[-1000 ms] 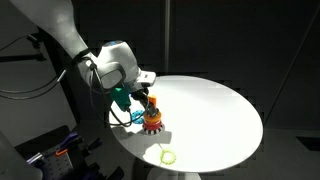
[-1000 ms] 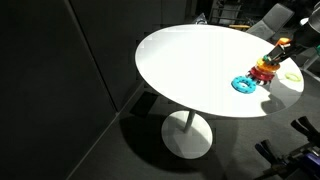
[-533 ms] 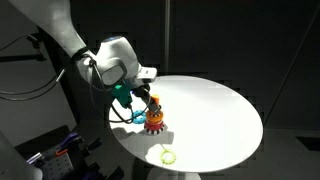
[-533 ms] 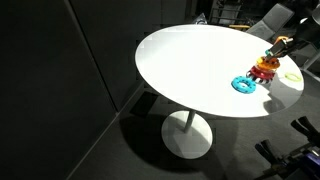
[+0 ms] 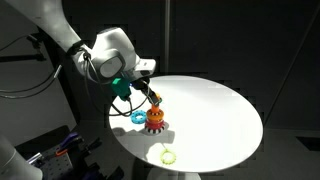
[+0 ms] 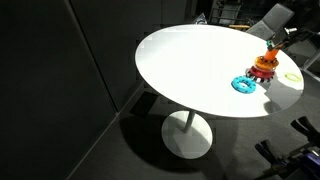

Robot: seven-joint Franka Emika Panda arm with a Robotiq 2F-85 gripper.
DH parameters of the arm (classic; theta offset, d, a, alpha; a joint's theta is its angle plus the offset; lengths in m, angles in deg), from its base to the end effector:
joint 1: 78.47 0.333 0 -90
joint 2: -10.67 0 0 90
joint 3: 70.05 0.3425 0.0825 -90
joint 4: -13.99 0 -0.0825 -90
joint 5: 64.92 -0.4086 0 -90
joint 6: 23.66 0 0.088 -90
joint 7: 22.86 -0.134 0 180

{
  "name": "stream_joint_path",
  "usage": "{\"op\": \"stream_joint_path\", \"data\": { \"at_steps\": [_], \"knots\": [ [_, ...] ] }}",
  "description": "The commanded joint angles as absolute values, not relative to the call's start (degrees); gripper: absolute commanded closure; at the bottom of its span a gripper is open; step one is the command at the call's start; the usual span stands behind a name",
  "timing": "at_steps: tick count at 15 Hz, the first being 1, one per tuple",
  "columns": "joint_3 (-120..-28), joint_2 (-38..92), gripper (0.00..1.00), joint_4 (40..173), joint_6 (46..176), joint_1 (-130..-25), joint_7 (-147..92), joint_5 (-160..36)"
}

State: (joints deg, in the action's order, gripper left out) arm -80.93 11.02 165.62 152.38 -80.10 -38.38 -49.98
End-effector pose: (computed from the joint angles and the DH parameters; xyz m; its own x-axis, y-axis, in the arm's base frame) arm 0.4749 -0.0847 0.2653 0.8881 -0.2075 0.4101 -0.2332 -0.9723 0.0130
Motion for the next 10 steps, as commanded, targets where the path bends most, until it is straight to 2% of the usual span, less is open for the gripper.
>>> {"op": "stream_joint_path", "data": {
  "at_steps": [1, 10],
  "knots": [
    [-80.9, 6.4, 0.58, 166.7, 148.8, -80.2, -41.1, -48.0],
    [-80.3, -0.5, 0.58, 167.0, 141.4, -81.3, -44.7, -46.4]
  ]
}}
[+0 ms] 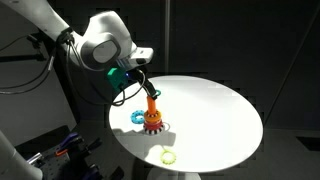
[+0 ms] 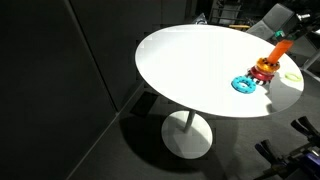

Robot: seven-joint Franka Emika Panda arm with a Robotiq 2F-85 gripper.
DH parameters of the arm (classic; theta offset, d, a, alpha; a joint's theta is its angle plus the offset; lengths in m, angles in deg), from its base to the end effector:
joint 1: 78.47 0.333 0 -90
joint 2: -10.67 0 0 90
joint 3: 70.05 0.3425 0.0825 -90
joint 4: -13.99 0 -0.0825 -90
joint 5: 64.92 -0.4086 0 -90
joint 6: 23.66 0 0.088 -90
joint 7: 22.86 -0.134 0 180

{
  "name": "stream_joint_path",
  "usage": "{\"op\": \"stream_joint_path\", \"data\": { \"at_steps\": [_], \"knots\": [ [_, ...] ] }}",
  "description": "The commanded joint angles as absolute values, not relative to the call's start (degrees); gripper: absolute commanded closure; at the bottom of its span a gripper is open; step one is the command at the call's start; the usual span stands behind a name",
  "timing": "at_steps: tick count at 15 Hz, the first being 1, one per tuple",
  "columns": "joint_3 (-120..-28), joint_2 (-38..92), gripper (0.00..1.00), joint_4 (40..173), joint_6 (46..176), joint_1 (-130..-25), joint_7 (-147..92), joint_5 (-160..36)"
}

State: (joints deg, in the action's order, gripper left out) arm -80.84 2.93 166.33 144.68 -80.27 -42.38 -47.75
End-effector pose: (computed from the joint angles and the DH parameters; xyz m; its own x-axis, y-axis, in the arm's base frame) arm 0.4646 -0.0844 0.3088 0.8767 -0.2527 0.4093 -0.2813 -0.9596 0.0101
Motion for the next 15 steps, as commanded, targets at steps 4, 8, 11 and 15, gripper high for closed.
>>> {"op": "stream_joint_path", "data": {
  "at_steps": [4, 8, 11, 15],
  "knots": [
    [-76.7, -1.7, 0.58, 166.5, 138.1, -86.0, -43.7, -49.0],
    [-75.0, -1.1, 0.58, 165.9, 136.5, -90.6, -44.1, -48.7],
    [-75.4, 0.0, 0.58, 165.5, 135.9, -92.5, -43.8, -49.1],
    [-76.0, 2.4, 0.58, 165.2, 136.3, -94.7, -44.0, -48.6]
  ]
}}
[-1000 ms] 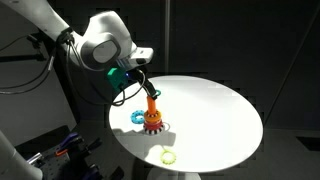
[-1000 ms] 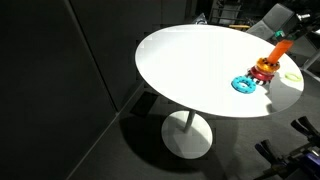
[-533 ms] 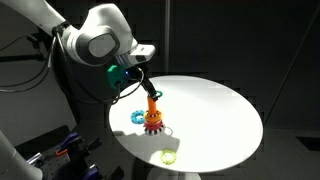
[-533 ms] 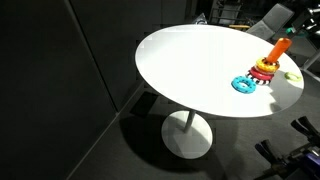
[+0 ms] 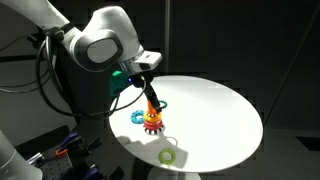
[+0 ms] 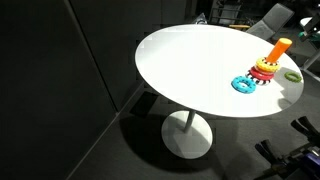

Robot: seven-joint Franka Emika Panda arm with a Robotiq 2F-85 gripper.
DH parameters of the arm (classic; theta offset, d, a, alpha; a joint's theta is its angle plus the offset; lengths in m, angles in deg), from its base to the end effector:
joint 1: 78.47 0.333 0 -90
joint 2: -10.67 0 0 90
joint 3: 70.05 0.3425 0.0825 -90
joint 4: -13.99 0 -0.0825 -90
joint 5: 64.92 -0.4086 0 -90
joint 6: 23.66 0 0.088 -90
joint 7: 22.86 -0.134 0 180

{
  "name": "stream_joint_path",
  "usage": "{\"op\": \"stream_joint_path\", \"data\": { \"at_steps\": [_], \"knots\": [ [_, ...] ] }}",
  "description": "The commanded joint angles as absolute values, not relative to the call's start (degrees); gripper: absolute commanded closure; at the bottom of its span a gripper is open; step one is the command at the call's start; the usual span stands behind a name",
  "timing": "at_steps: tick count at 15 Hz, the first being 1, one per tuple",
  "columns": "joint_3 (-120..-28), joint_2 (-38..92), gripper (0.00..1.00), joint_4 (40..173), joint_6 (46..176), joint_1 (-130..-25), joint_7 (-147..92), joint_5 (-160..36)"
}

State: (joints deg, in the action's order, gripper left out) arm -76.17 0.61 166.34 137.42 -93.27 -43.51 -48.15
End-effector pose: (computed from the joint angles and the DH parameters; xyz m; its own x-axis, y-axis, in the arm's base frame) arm 0.4358 -0.1531 0.3121 0.8442 -0.4159 0.3381 -0.4550 -0.8895 0.0419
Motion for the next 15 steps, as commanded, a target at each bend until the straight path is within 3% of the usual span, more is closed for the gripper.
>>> {"op": "stream_joint_path", "data": {
  "at_steps": [1, 15],
  "knots": [
    [-76.1, 3.3, 0.58, 165.1, 136.5, -95.1, -44.2, -48.2],
    [-82.6, 17.5, 0.58, 160.8, 139.6, -92.2, -45.1, -46.5]
  ]
}}
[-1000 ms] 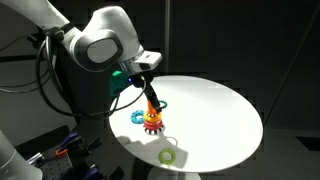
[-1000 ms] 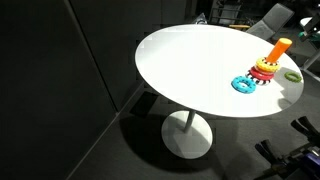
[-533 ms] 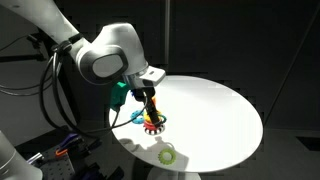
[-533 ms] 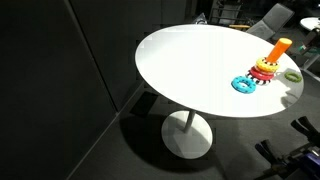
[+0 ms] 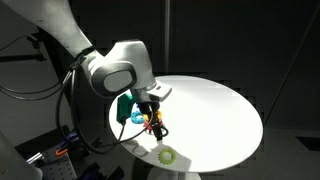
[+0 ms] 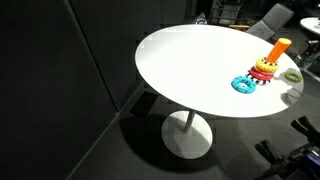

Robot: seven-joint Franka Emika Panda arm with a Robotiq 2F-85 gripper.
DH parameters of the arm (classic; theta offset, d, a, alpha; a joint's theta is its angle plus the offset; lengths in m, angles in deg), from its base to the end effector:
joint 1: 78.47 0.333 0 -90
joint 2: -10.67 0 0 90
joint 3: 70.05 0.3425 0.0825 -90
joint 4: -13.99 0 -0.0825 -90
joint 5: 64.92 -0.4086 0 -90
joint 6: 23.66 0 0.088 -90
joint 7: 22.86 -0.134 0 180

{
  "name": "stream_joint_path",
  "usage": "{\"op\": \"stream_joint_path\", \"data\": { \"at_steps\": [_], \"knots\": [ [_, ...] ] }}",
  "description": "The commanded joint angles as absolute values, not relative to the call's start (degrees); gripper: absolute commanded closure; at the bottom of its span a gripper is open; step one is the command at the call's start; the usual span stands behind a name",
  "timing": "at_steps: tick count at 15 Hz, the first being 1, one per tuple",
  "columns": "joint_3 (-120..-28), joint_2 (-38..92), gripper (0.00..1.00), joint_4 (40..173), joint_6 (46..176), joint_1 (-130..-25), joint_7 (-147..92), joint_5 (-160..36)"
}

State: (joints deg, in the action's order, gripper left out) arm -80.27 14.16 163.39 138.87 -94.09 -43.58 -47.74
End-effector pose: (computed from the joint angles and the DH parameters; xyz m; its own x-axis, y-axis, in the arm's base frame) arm 0.4285 -0.1943 0.2258 0.8502 -0.4919 0.1878 -0.5129 -0.8543 0.0841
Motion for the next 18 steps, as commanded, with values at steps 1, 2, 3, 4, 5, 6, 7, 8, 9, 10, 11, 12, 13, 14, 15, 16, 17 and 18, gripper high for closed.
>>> {"op": "stream_joint_path", "data": {
  "at_steps": [1, 2, 3, 4, 5, 6, 7, 8, 9, 10, 11, 12, 13, 14, 15, 16, 17, 18],
  "knots": [
    [-83.3, 18.5, 0.58, 160.3, 139.9, -91.6, -45.1, -46.6],
    [-84.0, 19.4, 0.58, 159.8, 140.3, -91.0, -44.9, -46.8],
    [-84.9, 20.4, 0.58, 159.3, 140.9, -90.3, -45.0, -46.7],
    [-85.8, 21.3, 0.58, 158.8, 141.7, -89.5, -45.1, -46.6],
    [-86.7, 22.2, 0.58, 158.4, 142.6, -88.7, -45.0, -46.7],
    [-87.7, 22.9, 0.58, 158.1, 143.4, -87.8, -45.1, -46.7],
    [-89.0, 23.9, 0.58, 157.6, 144.6, -86.7, -45.5, -46.4],
    [-90.0, 24.6, 0.58, 157.4, 145.4, -85.8, -45.4, -46.7],
    [-91.1, 25.4, 0.58, 157.1, 146.0, -84.8, -45.3, -47.0],
    [-92.0, 26.0, 0.58, 157.0, 146.5, -83.7, -45.2, -47.3],
    [-92.8, 26.5, 0.58, 156.9, 146.9, -82.8, -44.9, -47.7],
    [-93.5, 26.9, 0.39, 156.9, 147.0, -81.9, -44.6, -48.1],
    [-94.2, 27.2, 0.23, 156.9, 147.1, -81.1, -44.5, -48.2],
    [-94.6, 27.4, 0.06, 156.9, 147.2, -80.5, -44.2, -48.5],
    [-94.8, 27.4, 0.03, 157.1, 147.0, -80.0, -43.8, -48.9],
    [-94.9, 27.5, 0.00, 157.1, 146.9, -79.6, -43.6, -49.2],
    [-95.0, 27.4, 0.00, 157.2, 146.7, -79.3, -43.4, -49.5],
    [-94.7, 27.2, 0.00, 157.3, 146.3, -79.3, -43.1, -50.0]
  ]
}}
